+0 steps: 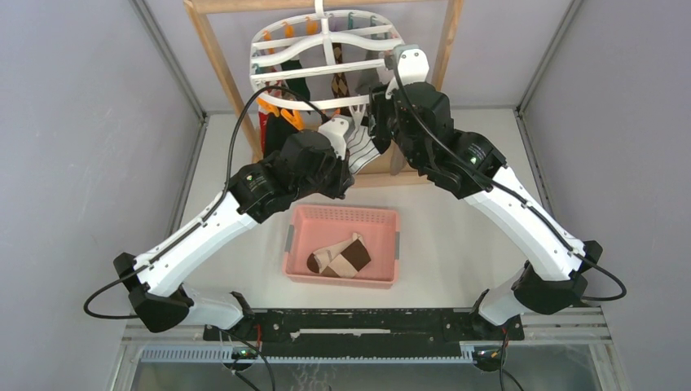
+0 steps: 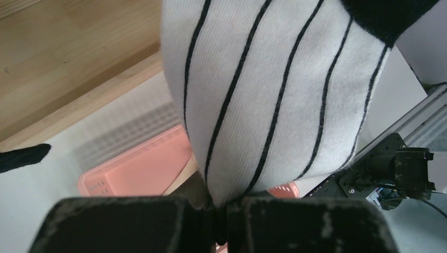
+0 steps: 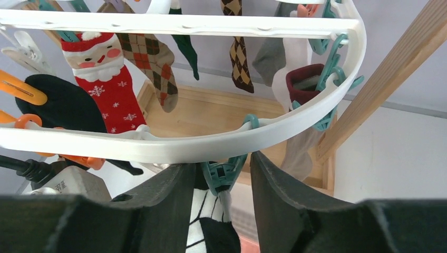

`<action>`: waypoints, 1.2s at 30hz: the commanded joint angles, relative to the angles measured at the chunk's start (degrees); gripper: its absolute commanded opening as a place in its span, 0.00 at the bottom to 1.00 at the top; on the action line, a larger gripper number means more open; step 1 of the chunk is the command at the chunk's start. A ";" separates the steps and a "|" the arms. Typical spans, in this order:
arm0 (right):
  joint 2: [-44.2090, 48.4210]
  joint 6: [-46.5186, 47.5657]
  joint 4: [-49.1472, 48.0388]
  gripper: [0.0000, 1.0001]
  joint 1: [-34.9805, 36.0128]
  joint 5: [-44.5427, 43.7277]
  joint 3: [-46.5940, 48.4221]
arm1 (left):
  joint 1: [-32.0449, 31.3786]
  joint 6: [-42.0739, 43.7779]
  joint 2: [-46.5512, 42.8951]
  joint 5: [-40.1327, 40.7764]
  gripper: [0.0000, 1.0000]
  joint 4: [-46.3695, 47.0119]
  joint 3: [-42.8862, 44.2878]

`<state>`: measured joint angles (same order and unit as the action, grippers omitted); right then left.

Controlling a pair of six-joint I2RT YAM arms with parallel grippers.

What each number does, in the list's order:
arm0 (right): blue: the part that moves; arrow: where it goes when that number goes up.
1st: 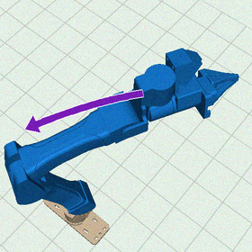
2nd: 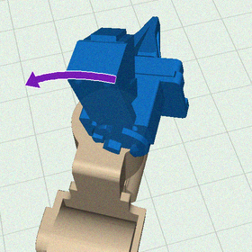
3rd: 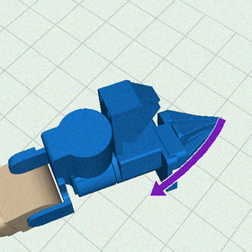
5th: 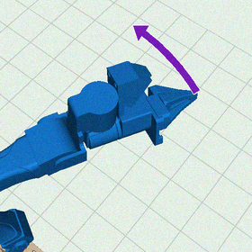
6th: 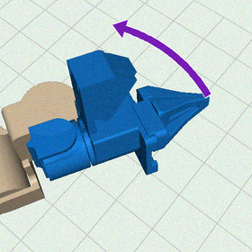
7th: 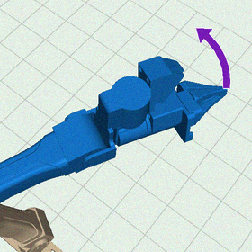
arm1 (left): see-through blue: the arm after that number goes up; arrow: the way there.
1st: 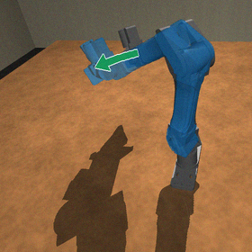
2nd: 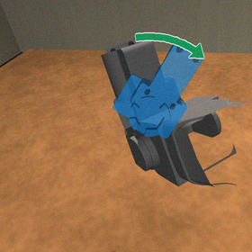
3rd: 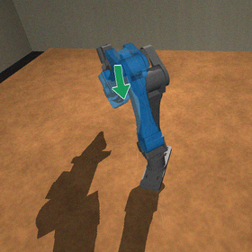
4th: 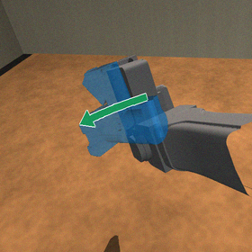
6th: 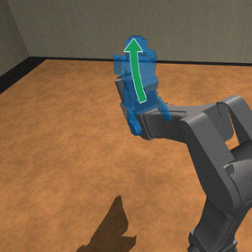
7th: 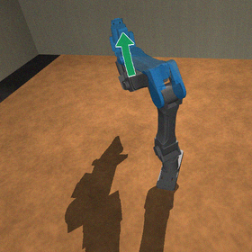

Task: Remove the socks clipped to the hanger
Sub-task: Remove the sock from the hanger.

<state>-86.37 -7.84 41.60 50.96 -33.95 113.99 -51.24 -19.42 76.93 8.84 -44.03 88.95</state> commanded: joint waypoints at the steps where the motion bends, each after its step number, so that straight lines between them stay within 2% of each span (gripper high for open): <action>1: 0.14 0.45 -4.82 0.47 -0.66 0.76 1.45 | 0.35 1.44 -1.95 -0.21 0.01 0.62 3.95; 4: 0.23 0.62 -4.87 0.35 -0.69 1.54 1.43 | 0.34 1.38 -1.92 -0.13 0.00 0.61 3.95; 7: 0.45 0.63 -4.79 0.16 -0.64 2.14 1.41 | 0.39 1.31 -1.95 -0.01 0.00 0.62 3.91; 9: 0.62 0.59 -4.86 0.10 -0.69 2.56 1.24 | 0.36 1.23 -1.95 0.04 0.00 0.62 3.82; 19: 1.20 0.45 -4.61 0.09 -0.80 3.34 0.64 | 0.39 0.43 -2.21 0.33 0.01 0.69 2.50; 27: 1.55 0.28 -3.95 0.09 -1.13 4.14 0.63 | 0.41 -1.47 -6.94 0.76 0.01 2.10 -5.17; 36: 2.32 -0.19 -3.83 0.09 -1.54 4.59 -0.44 | 0.42 -2.27 -9.17 1.18 0.01 1.58 -7.85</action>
<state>-86.08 -7.57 40.51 50.11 -29.82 113.93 -51.22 -20.93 69.54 8.99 -44.05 82.06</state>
